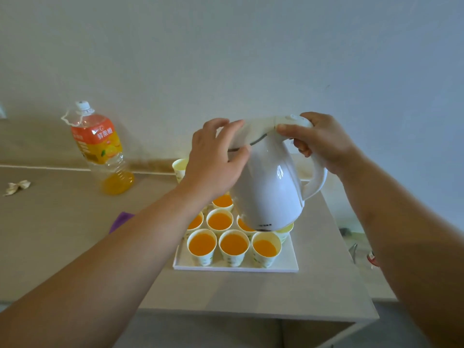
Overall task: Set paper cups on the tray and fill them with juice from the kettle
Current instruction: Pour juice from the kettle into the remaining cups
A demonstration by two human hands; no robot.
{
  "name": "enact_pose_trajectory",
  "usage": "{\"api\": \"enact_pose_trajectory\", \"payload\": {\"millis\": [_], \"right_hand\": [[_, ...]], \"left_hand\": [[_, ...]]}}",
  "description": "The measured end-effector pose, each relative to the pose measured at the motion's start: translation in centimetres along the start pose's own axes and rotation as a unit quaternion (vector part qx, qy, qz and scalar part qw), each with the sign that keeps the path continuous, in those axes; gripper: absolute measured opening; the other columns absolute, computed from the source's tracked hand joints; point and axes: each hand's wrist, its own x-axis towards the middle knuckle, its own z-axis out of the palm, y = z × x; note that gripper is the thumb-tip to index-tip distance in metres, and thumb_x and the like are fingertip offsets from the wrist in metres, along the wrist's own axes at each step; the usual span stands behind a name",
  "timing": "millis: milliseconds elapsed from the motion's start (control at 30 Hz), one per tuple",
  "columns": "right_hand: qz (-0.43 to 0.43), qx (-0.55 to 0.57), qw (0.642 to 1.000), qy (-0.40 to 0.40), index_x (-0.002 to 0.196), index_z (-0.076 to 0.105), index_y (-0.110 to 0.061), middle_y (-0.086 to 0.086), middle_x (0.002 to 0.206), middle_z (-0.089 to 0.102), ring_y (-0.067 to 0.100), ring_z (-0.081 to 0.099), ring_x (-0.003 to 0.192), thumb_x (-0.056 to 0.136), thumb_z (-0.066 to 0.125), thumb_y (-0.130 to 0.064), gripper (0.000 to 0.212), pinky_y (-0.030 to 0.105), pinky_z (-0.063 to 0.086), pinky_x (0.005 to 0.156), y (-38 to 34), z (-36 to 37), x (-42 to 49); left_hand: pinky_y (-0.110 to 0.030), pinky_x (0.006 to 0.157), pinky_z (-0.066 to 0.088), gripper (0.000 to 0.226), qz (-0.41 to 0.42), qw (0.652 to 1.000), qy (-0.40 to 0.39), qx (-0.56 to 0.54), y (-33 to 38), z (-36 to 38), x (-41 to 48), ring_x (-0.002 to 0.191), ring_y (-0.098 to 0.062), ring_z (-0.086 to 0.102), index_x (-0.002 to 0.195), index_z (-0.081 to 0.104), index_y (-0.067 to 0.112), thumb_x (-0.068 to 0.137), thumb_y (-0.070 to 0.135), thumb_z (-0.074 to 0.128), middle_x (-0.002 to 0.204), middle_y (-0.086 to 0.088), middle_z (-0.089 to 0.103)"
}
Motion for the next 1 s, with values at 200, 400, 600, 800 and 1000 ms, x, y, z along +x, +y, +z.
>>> {"api": "enact_pose_trajectory", "payload": {"millis": [200, 400, 600, 800, 1000], "right_hand": [[-0.011, -0.017, 0.999, -0.05, 0.068, 0.053, -0.012, -0.005, 0.047, 0.045, 0.015, 0.038, 0.047, 0.073, 0.077, -0.03, 0.03, 0.025, 0.032, 0.05, 0.8, -4.1, 0.6], [0.002, -0.055, 0.996, -0.073, 0.066, 0.052, -0.011, -0.003, 0.048, 0.045, 0.016, 0.037, 0.048, 0.076, 0.076, -0.024, 0.029, 0.024, 0.031, 0.05, 3.1, -8.3, 1.2], [0.02, -0.126, 0.988, -0.087, 0.066, 0.054, -0.011, 0.005, 0.052, 0.046, 0.014, 0.037, 0.047, 0.073, 0.077, -0.034, 0.033, 0.028, 0.032, 0.057, 5.8, -11.4, 1.0], [0.028, -0.157, 0.983, -0.085, 0.057, 0.048, -0.015, 0.003, 0.048, 0.047, 0.015, 0.038, 0.047, 0.073, 0.078, -0.035, 0.039, 0.028, 0.033, 0.059, 7.6, -12.8, 0.9], [0.028, -0.188, 0.977, -0.092, 0.062, 0.05, -0.012, -0.002, 0.044, 0.047, 0.014, 0.04, 0.046, 0.075, 0.076, -0.037, 0.038, 0.027, 0.034, 0.059, 8.7, -13.2, 0.9]], "left_hand": [[-0.031, 0.107, 0.025, 0.047, -0.004, 0.998, -0.043, 0.05, 3.7, 3.2, 2.1, 0.131, -0.026, 0.031, 0.144, 0.038, 0.028, 0.098, 0.036, 0.044, 0.144, -0.002, 0.036], [-0.029, 0.106, 0.027, 0.049, -0.017, 0.997, -0.057, 0.043, 6.0, 7.6, 2.4, 0.131, -0.024, 0.035, 0.146, 0.037, 0.027, 0.099, 0.037, 0.045, 0.145, -0.002, 0.039], [-0.014, 0.093, 0.03, 0.041, -0.059, 0.984, -0.154, -0.072, 6.6, 9.7, 3.1, 0.132, -0.012, 0.041, 0.141, 0.046, 0.023, 0.1, 0.026, 0.044, 0.147, 0.005, 0.044], [-0.023, 0.103, 0.037, 0.034, -0.105, 0.965, -0.197, -0.139, 6.3, 11.7, 3.9, 0.126, -0.012, 0.047, 0.131, 0.056, 0.029, 0.099, 0.025, 0.045, 0.138, 0.008, 0.052], [-0.037, 0.107, 0.041, 0.033, -0.116, 0.952, -0.223, -0.175, 5.7, 13.6, 4.6, 0.125, -0.014, 0.048, 0.129, 0.058, 0.036, 0.097, 0.033, 0.048, 0.137, 0.009, 0.052]]}}
